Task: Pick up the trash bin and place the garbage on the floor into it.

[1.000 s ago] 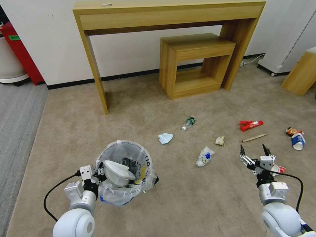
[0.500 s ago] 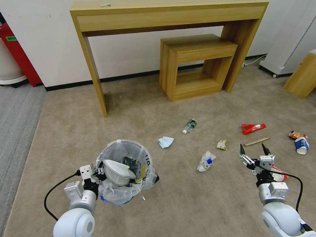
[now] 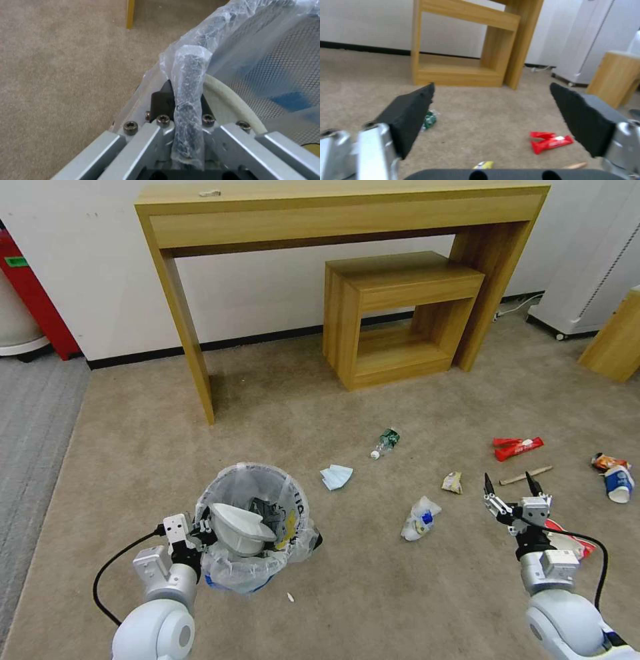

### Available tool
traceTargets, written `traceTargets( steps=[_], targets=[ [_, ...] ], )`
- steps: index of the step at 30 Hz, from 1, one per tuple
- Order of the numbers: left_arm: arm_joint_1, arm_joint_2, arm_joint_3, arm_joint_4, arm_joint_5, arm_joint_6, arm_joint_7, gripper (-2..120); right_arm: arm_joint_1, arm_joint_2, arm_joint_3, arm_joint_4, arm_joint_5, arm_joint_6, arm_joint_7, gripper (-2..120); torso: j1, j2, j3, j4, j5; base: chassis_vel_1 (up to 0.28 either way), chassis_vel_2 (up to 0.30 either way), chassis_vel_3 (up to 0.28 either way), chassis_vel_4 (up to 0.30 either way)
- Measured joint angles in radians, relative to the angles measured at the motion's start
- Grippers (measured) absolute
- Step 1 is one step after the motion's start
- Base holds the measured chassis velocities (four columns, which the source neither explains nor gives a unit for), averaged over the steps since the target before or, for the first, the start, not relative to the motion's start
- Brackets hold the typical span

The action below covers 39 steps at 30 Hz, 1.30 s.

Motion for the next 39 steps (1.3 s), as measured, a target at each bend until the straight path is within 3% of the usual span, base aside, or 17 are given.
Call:
traceTargets(
  steps=[8, 17, 23, 39],
  targets=[
    [0.001, 0.003, -0.008, 0.001, -0.011, 0.003, -0.003, 1, 0.024, -0.059, -0.091, -0.010, 0.224, -0.056, -0.097, 100, 0.000, 0.000, 0.000, 0.0000, 0.0003, 0.000, 0.000, 0.000, 0.000],
    [0.009, 0.000, -0.026, 0.004, -0.011, -0.011, -0.001, 1, 0.132, -0.024, -0.221, -0.127, 0.420, -0.199, 0.046, 100, 0.000, 0.000, 0.000, -0.0001, -0.0004, 0.000, 0.000, 0.000, 0.000],
    [0.018, -0.006, -0.030, 0.004, -0.007, -0.019, 0.002, 1, 0.255, 0.039, -0.293, -0.269, 0.458, -0.223, 0.081, 100, 0.000, 0.000, 0.000, 0.0002, -0.0004, 0.000, 0.000, 0.000, 0.000],
    [0.025, -0.027, -0.031, 0.007, 0.001, -0.040, 0.009, 1, 0.464, 0.166, -0.455, -0.557, 0.423, -0.243, 0.023, 100, 0.000, 0.000, 0.000, -0.0001, -0.0001, 0.000, 0.000, 0.000, 0.000]
  ],
)
